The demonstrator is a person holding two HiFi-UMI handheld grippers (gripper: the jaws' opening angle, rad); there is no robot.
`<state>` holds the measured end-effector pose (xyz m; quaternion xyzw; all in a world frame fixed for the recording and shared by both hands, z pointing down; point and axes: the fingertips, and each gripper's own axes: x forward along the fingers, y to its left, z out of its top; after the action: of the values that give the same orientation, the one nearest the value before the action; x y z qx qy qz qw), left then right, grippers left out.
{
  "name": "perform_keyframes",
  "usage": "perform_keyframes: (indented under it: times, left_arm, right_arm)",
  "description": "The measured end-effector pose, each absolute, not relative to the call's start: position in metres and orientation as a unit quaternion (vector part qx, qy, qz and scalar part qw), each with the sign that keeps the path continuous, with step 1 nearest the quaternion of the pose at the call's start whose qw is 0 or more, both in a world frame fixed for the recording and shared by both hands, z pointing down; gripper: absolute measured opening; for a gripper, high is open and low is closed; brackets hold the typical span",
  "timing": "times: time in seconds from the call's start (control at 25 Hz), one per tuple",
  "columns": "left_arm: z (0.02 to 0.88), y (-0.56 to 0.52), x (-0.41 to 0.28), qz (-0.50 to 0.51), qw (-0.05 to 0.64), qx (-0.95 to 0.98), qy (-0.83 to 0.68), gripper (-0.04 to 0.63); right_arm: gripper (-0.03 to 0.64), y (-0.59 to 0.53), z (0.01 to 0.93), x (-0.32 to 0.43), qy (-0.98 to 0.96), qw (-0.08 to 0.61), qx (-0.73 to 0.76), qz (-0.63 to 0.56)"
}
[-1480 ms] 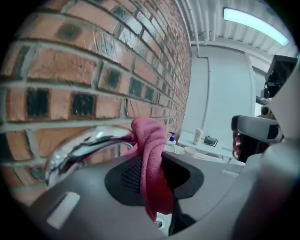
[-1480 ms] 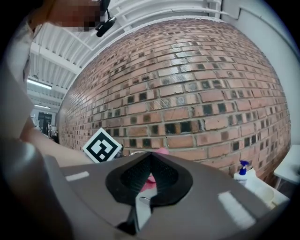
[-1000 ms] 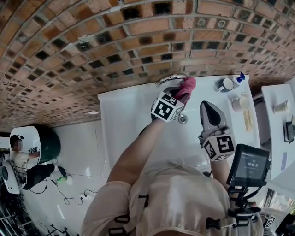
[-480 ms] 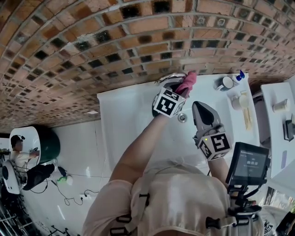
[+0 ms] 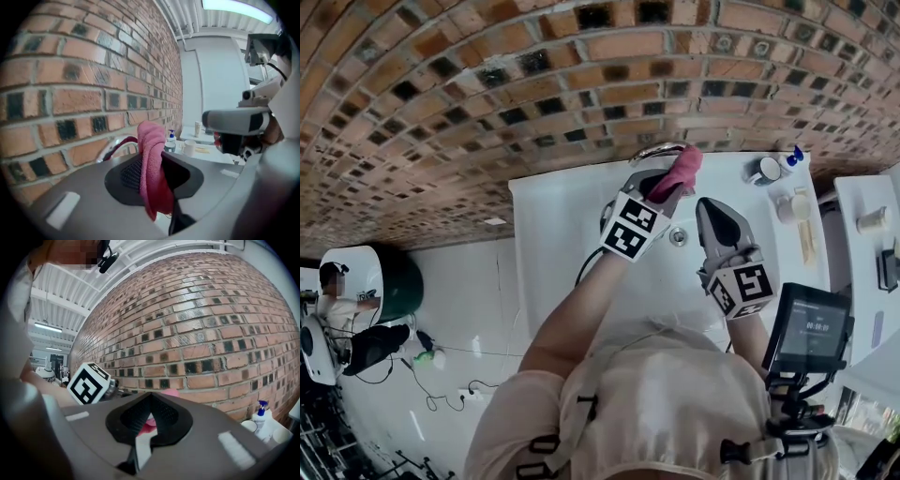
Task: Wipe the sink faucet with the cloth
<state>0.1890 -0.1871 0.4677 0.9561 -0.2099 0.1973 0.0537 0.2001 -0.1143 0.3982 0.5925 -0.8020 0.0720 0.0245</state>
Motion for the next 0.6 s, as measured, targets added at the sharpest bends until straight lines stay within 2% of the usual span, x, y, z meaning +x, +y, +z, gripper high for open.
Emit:
perform_keyframes:
  times: [0.2, 0.4, 0.6]
  left_arm:
    - [0.405, -0.184, 0.131, 0.135, 0.022, 0.957, -0.256, 0.097]
    - [0.373, -0.175, 0.064, 0.129, -0.026, 0.943, -0.307, 0.097]
    - [0.390, -0.158, -0.017, 0.136, -0.002, 0.918, -0.371, 0.097]
  right_arm:
    - [-0.014, -0.110, 0.388, 0.164, -0.821, 0.025, 0.567, 0.060]
    - [-0.014, -0.102, 0.378, 0.119, -0.844, 0.030, 0.534, 0.046]
    - [-0.014, -0.092, 0.378, 0.088, -0.855, 0.029, 0.515, 0.045]
